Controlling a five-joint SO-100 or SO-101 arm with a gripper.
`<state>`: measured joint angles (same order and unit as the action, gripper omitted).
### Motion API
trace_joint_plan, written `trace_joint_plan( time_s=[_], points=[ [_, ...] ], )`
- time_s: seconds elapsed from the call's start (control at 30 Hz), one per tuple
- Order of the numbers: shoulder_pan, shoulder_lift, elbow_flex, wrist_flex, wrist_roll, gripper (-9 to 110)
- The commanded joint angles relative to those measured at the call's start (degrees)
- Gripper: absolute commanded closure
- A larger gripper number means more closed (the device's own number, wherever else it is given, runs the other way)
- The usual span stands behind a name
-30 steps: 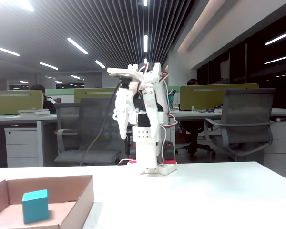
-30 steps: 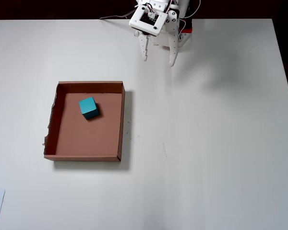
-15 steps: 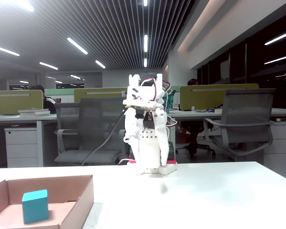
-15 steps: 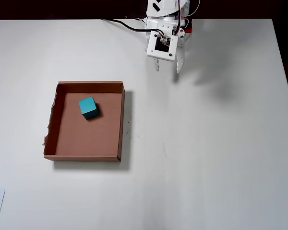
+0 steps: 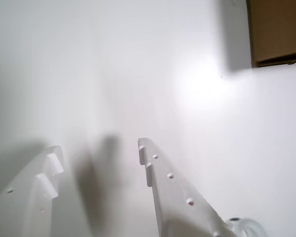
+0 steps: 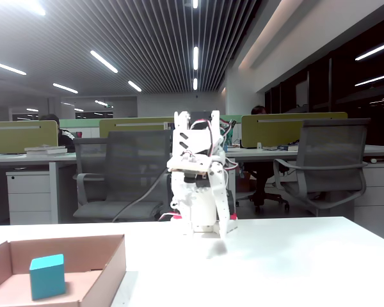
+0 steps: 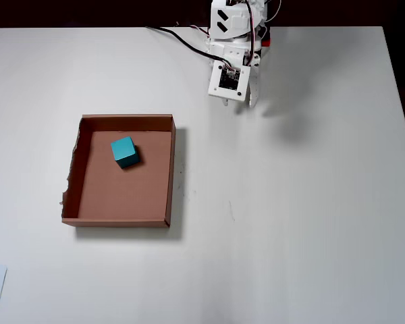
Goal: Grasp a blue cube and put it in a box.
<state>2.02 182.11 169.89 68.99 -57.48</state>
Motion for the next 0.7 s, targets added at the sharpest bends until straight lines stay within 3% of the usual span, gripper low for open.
trace_joint_plan(
  time_s=[0.0,0.37,0.67],
  points=[
    [-0.8,0.3,0.3,1.1,0.2,83],
    [-0.8,0.4,0.4,1.4,0.8,84],
    [-0.5,0.4,0.4,1.5,1.1,77]
  ],
)
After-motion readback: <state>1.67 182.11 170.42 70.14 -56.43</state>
